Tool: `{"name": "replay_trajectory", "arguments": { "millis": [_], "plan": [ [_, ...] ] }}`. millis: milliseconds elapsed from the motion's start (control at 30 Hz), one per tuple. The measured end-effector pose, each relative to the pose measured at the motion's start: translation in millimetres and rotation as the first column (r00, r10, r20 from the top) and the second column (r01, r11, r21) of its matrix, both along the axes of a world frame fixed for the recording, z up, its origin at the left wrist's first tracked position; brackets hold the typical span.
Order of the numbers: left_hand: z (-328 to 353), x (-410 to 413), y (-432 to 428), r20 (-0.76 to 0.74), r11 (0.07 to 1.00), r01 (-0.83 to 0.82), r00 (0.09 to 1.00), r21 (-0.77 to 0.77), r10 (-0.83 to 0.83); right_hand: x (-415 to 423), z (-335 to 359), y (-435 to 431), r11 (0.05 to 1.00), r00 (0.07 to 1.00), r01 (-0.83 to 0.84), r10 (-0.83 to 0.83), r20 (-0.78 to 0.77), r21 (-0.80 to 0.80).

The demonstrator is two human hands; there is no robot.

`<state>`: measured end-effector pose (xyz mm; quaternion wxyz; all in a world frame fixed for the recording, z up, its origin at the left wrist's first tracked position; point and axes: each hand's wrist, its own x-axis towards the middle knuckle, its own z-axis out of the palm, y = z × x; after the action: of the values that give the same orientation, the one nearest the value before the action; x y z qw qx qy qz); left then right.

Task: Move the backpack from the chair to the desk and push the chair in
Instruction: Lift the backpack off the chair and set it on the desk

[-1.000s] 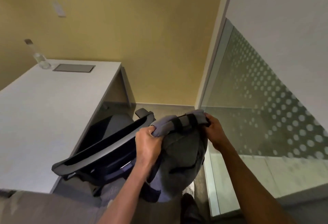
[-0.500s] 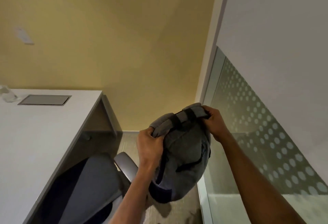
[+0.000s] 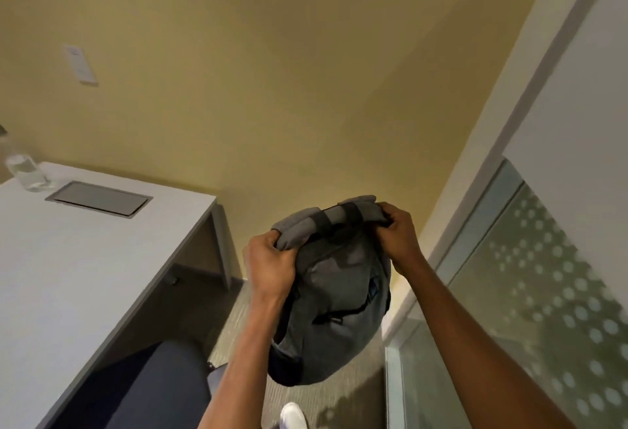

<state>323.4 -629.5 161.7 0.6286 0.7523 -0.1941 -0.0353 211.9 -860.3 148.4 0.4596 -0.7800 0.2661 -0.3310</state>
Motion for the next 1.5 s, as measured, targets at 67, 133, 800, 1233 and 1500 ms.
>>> {"name": "replay_trajectory", "arguments": {
  "millis": [67,133,800,1233,1500],
  "plan": [
    [-8,38,-6,0.019,0.999,-0.037,0.999,0.031,0.036,43,-6,-9,0.999,0.999,-0.041,0.041,0.0,0.006],
    [-14,88,-10,0.035,0.996,-0.066,0.997,0.06,0.064,98,-4,-12,0.998,0.998,-0.068,0.068,-0.014,0.0],
    [70,449,39,0.328,0.861,-0.448,0.872,0.241,0.362,480,32,38,0.959,0.96,-0.278,0.278,0.019,0.053],
    [65,640,37,0.227,0.777,-0.37,0.929,0.509,0.294,633,-11,68,0.922,0.936,-0.323,0.345,-0.072,0.216],
    [55,711,28,0.153,0.751,-0.312,0.949,0.582,0.275,687,-14,71,0.915,0.919,-0.335,0.37,-0.138,0.225]
  ]
}}
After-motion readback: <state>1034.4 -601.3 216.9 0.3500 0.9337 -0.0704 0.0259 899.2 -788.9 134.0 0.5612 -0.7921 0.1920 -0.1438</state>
